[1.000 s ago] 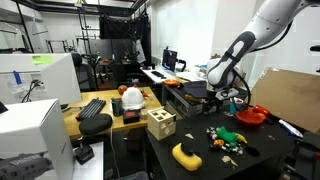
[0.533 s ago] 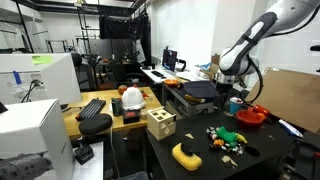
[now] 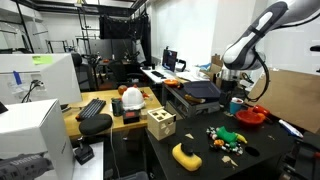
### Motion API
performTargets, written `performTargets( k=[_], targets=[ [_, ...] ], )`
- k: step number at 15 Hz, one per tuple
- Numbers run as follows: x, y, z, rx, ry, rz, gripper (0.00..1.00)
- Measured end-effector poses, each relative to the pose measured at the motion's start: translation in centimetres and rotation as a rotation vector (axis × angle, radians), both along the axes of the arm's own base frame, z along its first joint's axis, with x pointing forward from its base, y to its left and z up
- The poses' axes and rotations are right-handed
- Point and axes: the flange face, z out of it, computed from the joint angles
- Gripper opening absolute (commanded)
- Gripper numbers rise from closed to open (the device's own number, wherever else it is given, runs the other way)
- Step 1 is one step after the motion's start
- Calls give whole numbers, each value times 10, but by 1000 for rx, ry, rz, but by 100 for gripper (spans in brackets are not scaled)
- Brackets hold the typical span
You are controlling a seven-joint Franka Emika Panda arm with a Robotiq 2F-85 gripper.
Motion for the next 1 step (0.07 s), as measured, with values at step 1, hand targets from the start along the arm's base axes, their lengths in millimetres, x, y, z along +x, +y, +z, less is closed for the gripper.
performTargets(
  k=[1],
  targets=[
    [0, 0, 0, 0, 1, 0, 100]
  ],
)
